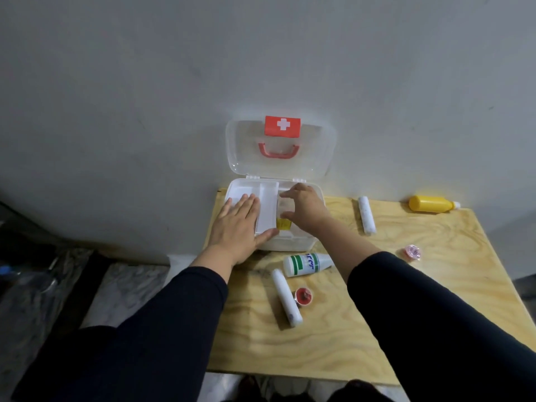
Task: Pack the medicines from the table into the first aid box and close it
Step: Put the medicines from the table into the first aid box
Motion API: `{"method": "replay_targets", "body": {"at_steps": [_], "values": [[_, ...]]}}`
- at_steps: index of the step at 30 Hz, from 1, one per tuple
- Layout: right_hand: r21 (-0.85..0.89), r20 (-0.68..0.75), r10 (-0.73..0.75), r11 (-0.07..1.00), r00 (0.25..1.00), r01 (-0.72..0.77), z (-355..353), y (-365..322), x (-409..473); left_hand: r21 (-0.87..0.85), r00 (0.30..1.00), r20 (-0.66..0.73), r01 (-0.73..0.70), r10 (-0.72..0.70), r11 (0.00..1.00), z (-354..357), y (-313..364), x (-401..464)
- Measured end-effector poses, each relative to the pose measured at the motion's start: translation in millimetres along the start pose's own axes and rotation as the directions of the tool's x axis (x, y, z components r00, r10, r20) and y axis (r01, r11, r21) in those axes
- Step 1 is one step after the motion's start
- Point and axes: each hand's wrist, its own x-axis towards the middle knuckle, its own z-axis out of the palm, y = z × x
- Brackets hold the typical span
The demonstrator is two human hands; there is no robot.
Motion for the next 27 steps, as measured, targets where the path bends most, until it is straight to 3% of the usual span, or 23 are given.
{"method": "replay_targets", "body": {"at_steps": [6,10,20,27], "values": [[0.053,-0.139,-0.020,0.998,0.990,0.028,-22.0,24.4,-30.4,0.015,1.000,0.011,0.007,-0.008,1.000,0.6,0.4,1.1],[0.183,-0.276,0.050,0.983,0.960,0.002,-24.1,49.9,-57.7,0.016,1.000,0.020,0.014,-0.014,1.000,0.3,1.2,-0.1],[0.321,0.043,0.225,0.920,0.973,-0.227,22.8,84.5,-109.2,0.038,1.000,0.021,0.013,-0.014,0.999,2.3,1.9,0.7],[0.307,0.013,0.238,0.923,0.971,-0.231,30.8,86.3,-112.8,0.029,1.000,0.014,0.008,-0.009,1.000,3.3,0.9,0.5]]}}
